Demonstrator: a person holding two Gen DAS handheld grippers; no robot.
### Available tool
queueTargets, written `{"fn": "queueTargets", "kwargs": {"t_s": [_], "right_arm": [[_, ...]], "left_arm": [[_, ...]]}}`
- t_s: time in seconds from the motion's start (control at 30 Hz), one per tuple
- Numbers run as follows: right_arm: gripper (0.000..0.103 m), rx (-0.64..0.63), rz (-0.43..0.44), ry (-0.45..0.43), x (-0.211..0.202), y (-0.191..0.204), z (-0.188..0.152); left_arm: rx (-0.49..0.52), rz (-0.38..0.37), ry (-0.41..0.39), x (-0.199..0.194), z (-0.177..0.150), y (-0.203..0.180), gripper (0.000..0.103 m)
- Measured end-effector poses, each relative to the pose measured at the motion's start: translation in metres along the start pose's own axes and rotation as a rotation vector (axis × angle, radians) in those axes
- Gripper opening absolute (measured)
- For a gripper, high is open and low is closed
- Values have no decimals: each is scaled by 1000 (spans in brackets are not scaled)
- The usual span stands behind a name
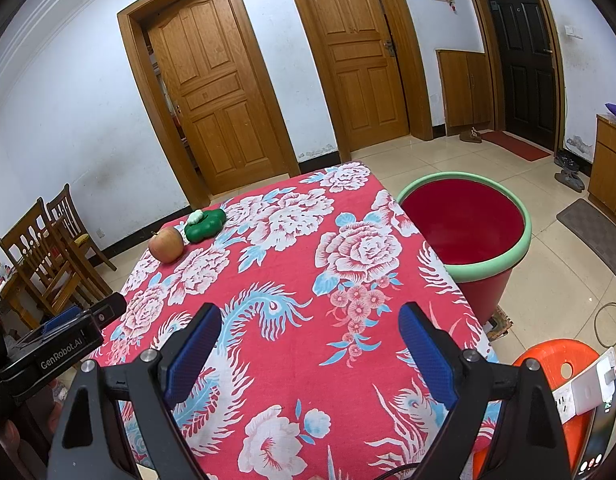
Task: Collect trash
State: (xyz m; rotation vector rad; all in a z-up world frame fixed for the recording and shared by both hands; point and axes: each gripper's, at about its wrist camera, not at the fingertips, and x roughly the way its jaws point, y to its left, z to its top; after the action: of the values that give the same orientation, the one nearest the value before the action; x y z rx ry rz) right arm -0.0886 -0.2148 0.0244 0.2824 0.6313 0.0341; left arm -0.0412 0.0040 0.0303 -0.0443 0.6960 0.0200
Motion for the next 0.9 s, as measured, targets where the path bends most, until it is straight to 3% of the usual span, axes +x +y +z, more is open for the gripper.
{"fn": "queueTargets", "kwargs": {"t_s": [0.9], "right_arm": [[92, 0, 0, 2, 0, 0, 0]], "left_arm": [[0, -1, 5, 0, -2, -2, 82]]}}
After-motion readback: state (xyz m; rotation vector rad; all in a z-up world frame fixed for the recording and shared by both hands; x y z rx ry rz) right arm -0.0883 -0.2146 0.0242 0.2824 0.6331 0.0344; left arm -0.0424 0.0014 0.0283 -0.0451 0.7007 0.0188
